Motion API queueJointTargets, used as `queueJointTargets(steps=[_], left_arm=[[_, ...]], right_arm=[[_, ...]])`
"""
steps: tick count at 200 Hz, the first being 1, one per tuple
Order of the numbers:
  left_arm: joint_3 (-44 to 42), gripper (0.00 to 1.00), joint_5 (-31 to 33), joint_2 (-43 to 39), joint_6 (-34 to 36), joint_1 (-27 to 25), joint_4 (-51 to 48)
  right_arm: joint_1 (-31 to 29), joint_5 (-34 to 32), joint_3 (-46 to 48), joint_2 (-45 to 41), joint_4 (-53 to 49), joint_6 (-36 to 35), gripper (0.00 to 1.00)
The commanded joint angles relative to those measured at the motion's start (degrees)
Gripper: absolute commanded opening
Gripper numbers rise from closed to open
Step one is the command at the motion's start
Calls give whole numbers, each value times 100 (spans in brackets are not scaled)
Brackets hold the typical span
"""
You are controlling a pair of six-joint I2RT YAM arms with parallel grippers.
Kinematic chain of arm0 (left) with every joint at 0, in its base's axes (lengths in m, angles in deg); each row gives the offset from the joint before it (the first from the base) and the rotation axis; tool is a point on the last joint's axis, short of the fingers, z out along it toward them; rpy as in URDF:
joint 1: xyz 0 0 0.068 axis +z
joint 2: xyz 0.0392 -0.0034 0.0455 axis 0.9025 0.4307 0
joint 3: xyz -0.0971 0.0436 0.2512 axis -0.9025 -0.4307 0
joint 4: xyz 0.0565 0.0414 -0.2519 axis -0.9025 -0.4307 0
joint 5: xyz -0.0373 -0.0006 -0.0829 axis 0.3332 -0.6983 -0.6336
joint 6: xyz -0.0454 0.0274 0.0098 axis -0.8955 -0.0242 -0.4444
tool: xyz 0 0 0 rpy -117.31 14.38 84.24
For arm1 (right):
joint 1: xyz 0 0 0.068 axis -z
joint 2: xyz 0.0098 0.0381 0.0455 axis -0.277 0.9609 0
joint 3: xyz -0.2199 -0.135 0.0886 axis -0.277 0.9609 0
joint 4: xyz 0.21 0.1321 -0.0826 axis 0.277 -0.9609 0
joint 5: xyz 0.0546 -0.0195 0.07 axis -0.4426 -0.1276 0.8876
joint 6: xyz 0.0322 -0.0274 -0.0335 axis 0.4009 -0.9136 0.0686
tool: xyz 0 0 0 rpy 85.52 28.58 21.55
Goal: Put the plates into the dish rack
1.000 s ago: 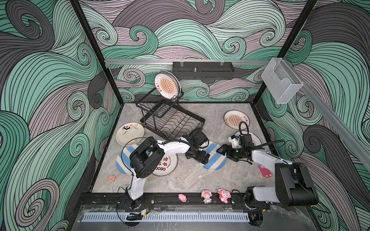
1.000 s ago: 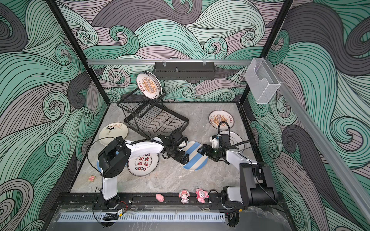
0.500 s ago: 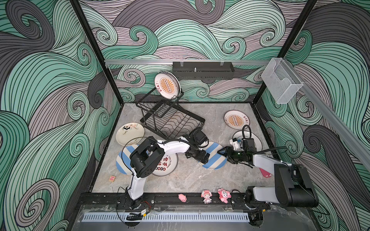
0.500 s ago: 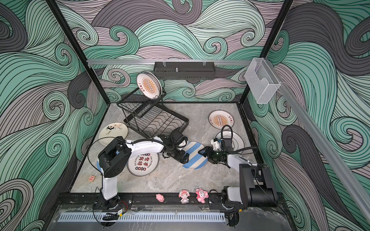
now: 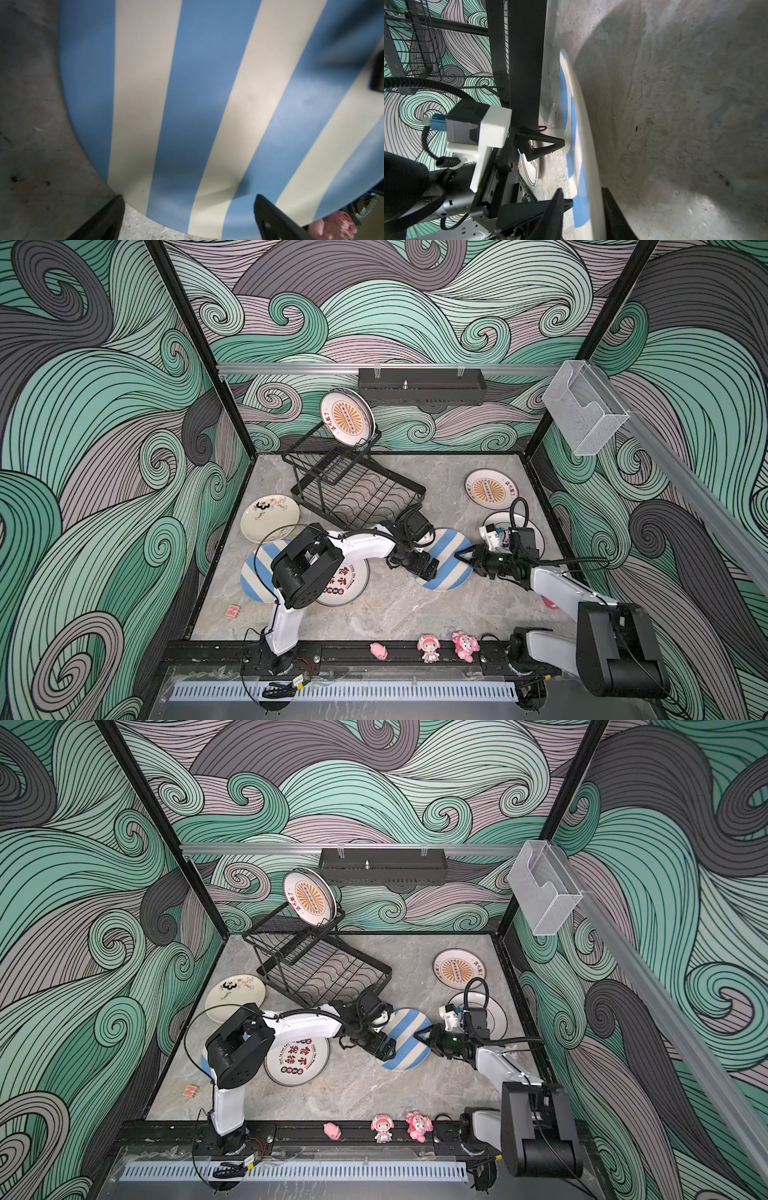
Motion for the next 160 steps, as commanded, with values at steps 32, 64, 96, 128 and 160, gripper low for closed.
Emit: queueJointTargets(steps=[32, 64, 96, 128, 160], left_arm=[[226, 99, -278, -109, 39, -51, 111], [260, 99, -337, -368, 14, -51, 48], [276, 99, -207, -753, -42, -37, -156], [376, 98, -496, -1168, -83, 184, -702], [-45, 99, -523, -2162, -202, 541, -800]], right_arm=[[11, -416, -181, -485, -893, -420, 13], [7, -432, -312, -634, -1027, -418, 3], [10, -477, -422, -892, -1267, -526, 0], [33, -360, -1030, -1299, -1682, -749, 0], [35, -609, -1686, -1488, -1838, -838, 0]])
